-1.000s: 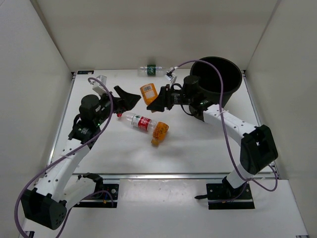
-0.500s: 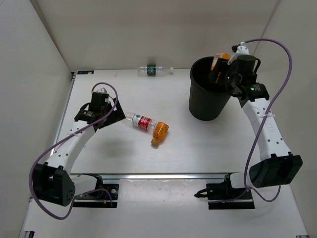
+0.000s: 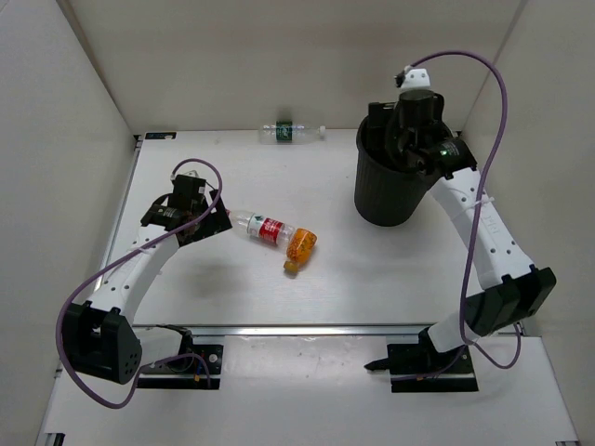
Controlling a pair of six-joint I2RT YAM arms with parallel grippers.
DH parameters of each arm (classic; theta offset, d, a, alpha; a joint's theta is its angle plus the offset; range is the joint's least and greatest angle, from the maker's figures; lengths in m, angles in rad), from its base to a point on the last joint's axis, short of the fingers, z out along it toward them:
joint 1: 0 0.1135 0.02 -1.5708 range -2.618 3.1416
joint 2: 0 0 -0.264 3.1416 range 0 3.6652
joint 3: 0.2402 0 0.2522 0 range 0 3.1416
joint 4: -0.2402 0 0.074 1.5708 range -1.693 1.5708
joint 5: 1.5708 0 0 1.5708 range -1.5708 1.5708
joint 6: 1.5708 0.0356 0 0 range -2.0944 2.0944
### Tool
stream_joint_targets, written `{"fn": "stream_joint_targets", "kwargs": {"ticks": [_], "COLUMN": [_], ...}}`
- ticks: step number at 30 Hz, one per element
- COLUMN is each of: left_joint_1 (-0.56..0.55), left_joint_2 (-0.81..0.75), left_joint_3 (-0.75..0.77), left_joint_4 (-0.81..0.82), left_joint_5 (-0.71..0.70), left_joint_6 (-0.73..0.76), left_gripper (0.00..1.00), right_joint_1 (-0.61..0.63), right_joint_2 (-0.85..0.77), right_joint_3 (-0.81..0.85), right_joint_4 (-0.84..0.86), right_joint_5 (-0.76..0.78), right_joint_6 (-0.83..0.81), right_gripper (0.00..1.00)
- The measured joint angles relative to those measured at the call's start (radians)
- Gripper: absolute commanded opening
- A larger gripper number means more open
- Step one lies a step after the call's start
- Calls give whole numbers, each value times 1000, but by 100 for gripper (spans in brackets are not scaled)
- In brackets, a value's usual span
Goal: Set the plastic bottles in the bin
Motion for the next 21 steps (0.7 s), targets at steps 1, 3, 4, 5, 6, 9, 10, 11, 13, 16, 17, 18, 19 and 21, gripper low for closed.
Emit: {"fn": "stream_joint_targets", "kwargs": {"ticks": [1, 3, 4, 5, 6, 9, 10, 11, 13, 16, 17, 18, 19, 21], "left_joint_1": [1, 7, 10, 14, 20, 31, 32, 35, 37, 37, 37, 37, 37, 37], "left_joint_2": [0, 0, 0, 0, 0, -1, -3, -6, -18, -42, -49, -56, -62, -72], "left_joint_3": [0, 0, 0, 0, 0, 0, 0, 0, -2, -10, -14, -21, -27, -42], "left_joint_4": [0, 0, 0, 0, 0, -1, -1, -2, -6, -18, -23, -26, -33, -46], "left_joint_5": [-1, -2, -2, -3, -5, -11, -16, -19, -24, -26, -27, -27, -29, -32], "left_joint_6": [3, 7, 10, 12, 14, 18, 19, 20, 23, 26, 27, 30, 30, 32], "left_gripper": [99, 99, 99, 98, 99, 99, 99, 99, 98, 99, 99, 99, 98, 99], "right_joint_1": [36, 136, 196, 253, 313, 419, 441, 460, 495, 523, 528, 528, 528, 528], "right_joint_2": [-7, -29, -40, -50, -60, -71, -67, -57, -20, 45, 67, 84, 103, 129], "right_joint_3": [8, 8, -1, -17, -49, -169, -217, -258, -332, -426, -453, -473, -497, -530], "right_joint_4": [8, 11, 17, 23, 40, 78, 93, 99, 116, 176, 194, 210, 229, 260], "right_joint_5": [17, 47, 50, 39, 14, -64, -79, -86, -93, -116, -119, -119, -117, -109], "right_joint_6": [-3, -7, -2, 7, 28, 104, 132, 162, 224, 325, 356, 385, 419, 471], "right_gripper": [99, 99, 99, 99, 99, 100, 99, 99, 99, 99, 99, 99, 99, 99]}}
